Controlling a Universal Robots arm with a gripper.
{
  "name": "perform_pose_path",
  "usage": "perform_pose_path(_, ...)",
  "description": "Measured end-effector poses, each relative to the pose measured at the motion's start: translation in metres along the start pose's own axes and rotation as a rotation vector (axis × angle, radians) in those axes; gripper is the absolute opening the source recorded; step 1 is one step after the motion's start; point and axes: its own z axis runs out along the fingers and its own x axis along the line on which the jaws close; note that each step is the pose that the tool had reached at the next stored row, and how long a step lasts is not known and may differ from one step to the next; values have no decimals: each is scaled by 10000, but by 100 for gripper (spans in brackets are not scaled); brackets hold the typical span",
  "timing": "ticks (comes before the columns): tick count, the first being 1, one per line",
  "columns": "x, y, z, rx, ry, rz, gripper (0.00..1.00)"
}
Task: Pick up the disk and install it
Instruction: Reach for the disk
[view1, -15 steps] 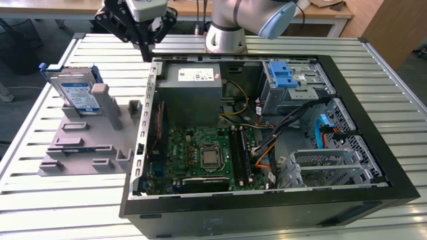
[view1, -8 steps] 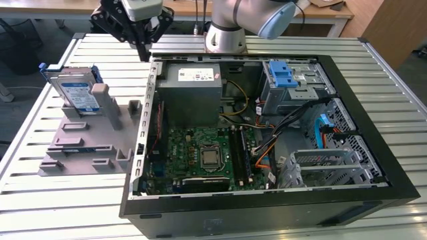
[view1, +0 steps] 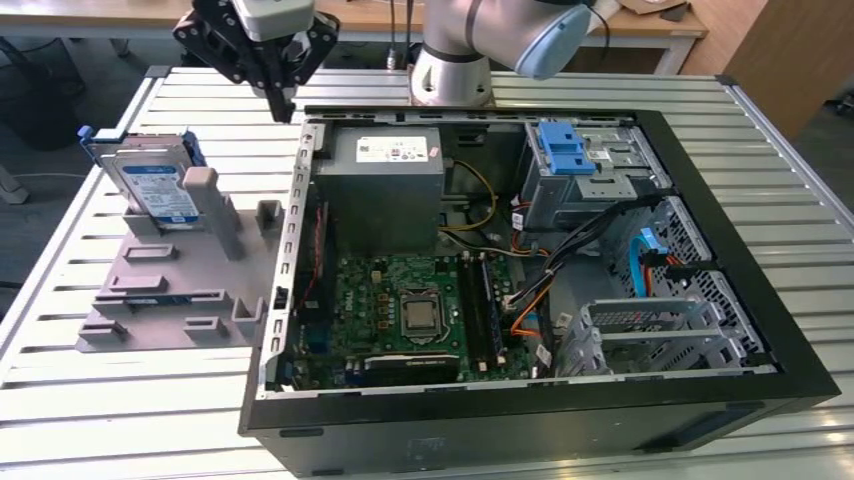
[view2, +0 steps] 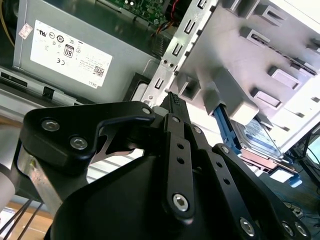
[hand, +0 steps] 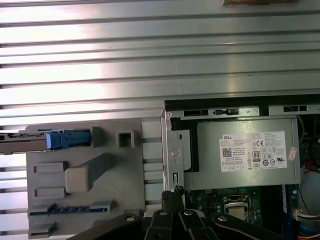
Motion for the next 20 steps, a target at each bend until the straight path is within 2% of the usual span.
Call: perform_pose_path(20, 175, 35, -2, -1, 0, 0, 11)
